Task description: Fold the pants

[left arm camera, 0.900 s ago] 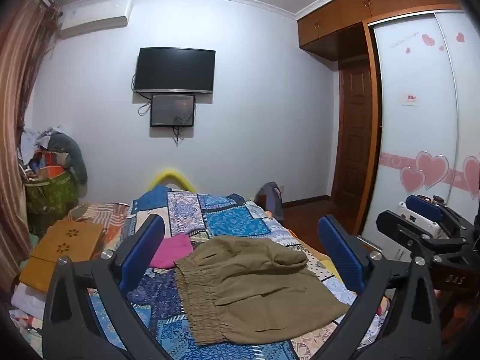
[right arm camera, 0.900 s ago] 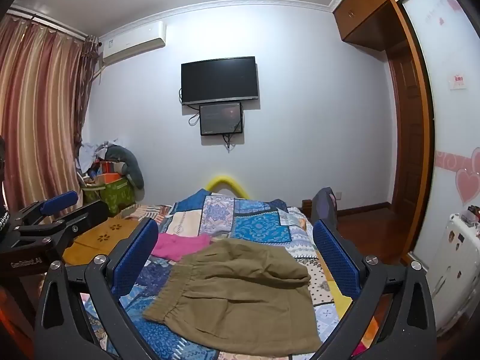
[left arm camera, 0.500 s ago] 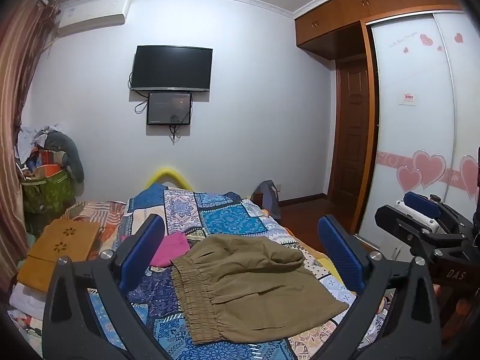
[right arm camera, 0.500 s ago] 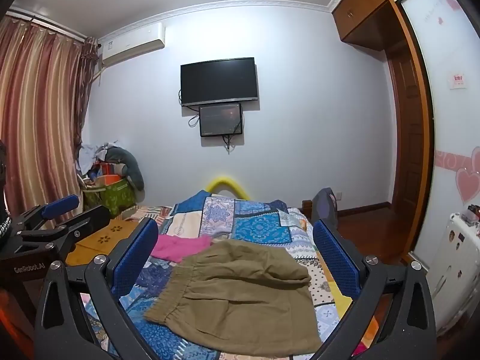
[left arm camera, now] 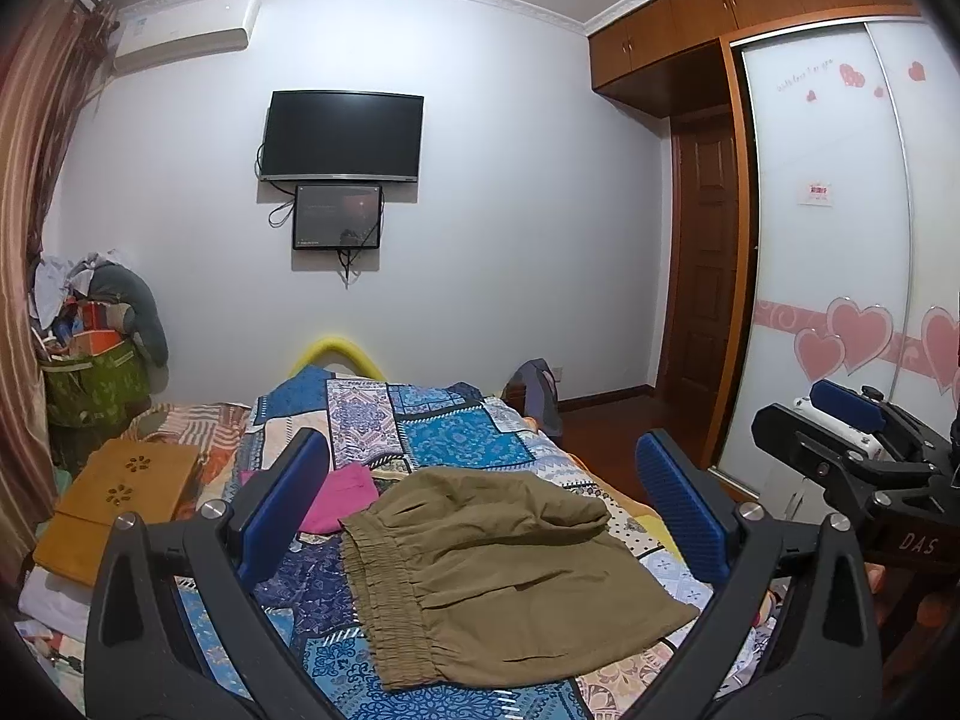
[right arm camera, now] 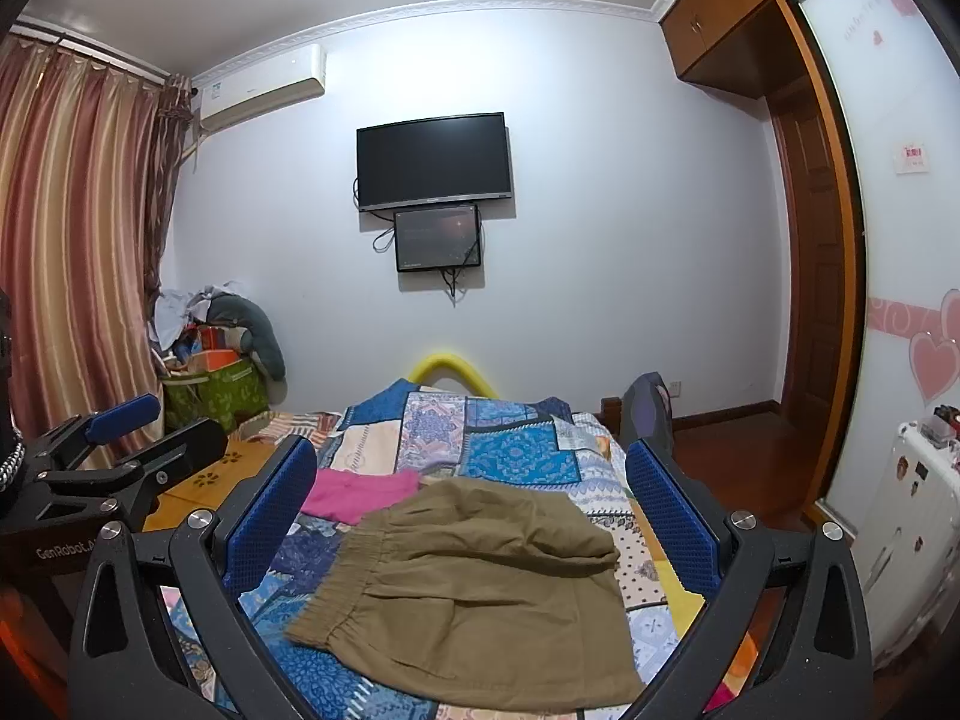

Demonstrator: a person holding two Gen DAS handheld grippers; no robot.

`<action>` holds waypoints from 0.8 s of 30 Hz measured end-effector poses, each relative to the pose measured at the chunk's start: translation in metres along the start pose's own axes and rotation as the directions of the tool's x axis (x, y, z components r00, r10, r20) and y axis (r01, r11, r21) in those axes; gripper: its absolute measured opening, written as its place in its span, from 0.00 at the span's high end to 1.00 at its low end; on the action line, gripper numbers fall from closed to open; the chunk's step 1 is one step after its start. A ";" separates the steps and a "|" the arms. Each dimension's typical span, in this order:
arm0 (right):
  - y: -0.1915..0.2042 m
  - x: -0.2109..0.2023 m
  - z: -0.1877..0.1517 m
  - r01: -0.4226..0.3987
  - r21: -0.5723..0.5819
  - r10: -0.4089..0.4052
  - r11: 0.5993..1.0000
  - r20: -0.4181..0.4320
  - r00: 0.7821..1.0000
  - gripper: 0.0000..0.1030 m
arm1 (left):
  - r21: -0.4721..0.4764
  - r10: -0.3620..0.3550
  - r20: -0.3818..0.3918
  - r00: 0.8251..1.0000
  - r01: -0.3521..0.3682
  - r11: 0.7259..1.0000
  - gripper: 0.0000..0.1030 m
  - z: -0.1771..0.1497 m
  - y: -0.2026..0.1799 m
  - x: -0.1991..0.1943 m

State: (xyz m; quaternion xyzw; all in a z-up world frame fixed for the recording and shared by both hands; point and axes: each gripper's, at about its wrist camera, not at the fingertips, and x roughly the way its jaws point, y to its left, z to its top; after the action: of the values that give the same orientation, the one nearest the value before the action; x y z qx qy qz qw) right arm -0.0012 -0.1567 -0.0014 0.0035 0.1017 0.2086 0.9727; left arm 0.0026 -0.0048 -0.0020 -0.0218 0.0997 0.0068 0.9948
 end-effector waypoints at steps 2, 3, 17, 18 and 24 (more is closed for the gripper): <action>0.000 0.000 0.000 0.000 0.001 0.000 1.000 0.000 1.000 0.00 | -0.002 0.003 0.003 1.000 -0.003 1.000 0.00 0.000 0.001 0.000; 0.000 0.000 0.000 0.000 0.001 0.000 1.000 0.000 1.000 0.00 | -0.003 0.008 0.004 1.000 -0.008 1.000 0.00 0.000 0.001 0.000; 0.000 -0.001 0.000 0.002 0.001 -0.002 1.000 -0.002 1.000 0.00 | 0.002 0.010 -0.001 1.000 -0.010 1.000 0.00 -0.002 -0.002 0.002; 0.000 -0.001 0.000 0.002 0.001 -0.002 1.000 -0.002 1.000 0.00 | 0.000 0.010 0.001 1.000 -0.010 1.000 0.00 -0.002 -0.002 0.002; -0.001 -0.001 -0.001 0.003 0.003 -0.003 1.000 -0.006 1.000 0.00 | -0.015 0.005 0.003 1.000 -0.005 1.000 0.00 -0.002 0.000 0.001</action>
State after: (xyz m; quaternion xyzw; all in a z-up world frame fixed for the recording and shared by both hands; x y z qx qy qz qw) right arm -0.0015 -0.1579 -0.0021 0.0042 0.1051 0.2067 0.9727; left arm 0.0036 -0.0052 -0.0044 -0.0291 0.0984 0.0098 0.9947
